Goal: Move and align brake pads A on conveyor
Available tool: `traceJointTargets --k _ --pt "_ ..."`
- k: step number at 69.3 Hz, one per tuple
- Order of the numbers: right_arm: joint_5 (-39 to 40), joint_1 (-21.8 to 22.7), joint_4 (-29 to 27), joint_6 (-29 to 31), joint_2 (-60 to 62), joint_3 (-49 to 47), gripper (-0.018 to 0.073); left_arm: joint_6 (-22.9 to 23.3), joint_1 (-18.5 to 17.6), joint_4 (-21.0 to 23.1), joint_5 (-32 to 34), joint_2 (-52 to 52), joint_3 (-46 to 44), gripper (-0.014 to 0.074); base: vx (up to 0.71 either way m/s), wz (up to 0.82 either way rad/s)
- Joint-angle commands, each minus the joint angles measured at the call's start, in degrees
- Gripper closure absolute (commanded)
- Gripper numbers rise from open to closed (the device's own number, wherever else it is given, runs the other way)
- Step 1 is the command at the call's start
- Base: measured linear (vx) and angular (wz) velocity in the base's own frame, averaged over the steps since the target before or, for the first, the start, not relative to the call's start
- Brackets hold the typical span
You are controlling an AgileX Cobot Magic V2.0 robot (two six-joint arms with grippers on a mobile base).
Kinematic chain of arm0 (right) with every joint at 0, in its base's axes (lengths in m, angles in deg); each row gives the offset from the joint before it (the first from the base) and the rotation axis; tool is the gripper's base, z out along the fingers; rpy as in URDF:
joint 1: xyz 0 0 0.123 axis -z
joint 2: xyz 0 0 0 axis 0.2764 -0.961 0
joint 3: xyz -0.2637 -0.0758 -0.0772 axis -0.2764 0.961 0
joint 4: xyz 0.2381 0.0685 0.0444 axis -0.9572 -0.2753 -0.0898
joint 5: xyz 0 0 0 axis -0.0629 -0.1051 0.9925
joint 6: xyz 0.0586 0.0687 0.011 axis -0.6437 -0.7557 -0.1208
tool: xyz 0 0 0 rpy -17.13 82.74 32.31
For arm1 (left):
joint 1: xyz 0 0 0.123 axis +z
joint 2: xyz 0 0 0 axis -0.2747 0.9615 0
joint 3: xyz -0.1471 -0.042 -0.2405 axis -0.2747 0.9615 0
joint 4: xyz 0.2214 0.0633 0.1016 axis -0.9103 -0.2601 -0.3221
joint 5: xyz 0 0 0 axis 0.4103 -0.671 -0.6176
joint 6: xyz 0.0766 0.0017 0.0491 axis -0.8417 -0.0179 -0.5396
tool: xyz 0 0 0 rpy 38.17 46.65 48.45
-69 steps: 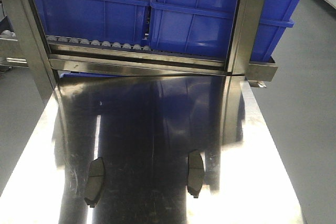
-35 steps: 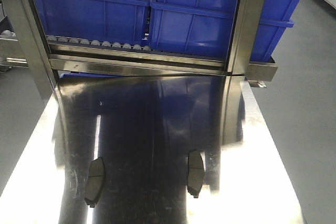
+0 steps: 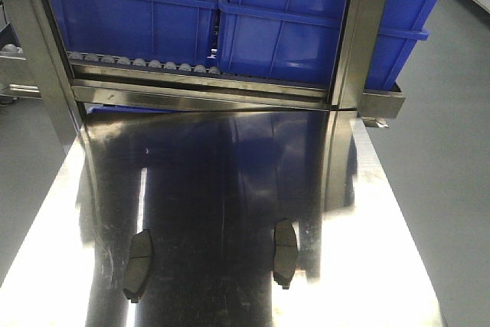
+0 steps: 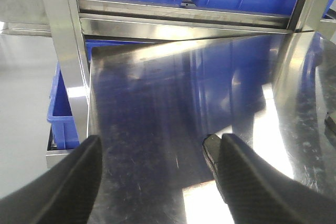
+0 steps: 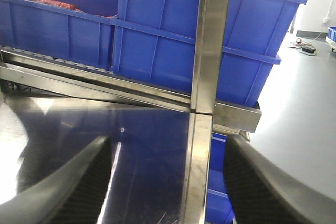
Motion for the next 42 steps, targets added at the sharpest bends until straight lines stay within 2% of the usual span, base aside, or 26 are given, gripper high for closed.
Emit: traceJointTargets --k 1,10,19,42 --pt "4.2 0.4 0.3 0.5 -0.6 -1.5 0.0106 0.4 -0.2 0.6 4.7 0.5 -1.5 0.0150 0.00 0.00" --pt "4.2 0.4 0.3 0.5 -0.6 -1.5 0.0106 0.5 -0.2 0.5 6.5 0.5 -1.5 0.0150 0.00 0.00" --pt "4.2 0.4 0.3 0.5 -0.6 -1.5 0.0106 2.7 -0.2 0.5 6.9 0.5 -1.5 0.0150 0.00 0.00" --pt "4.2 0.4 0.3 0.5 -0.6 -1.5 0.0106 2.6 -0.2 0.6 12.4 0.6 -1.5 0.0150 0.00 0.00"
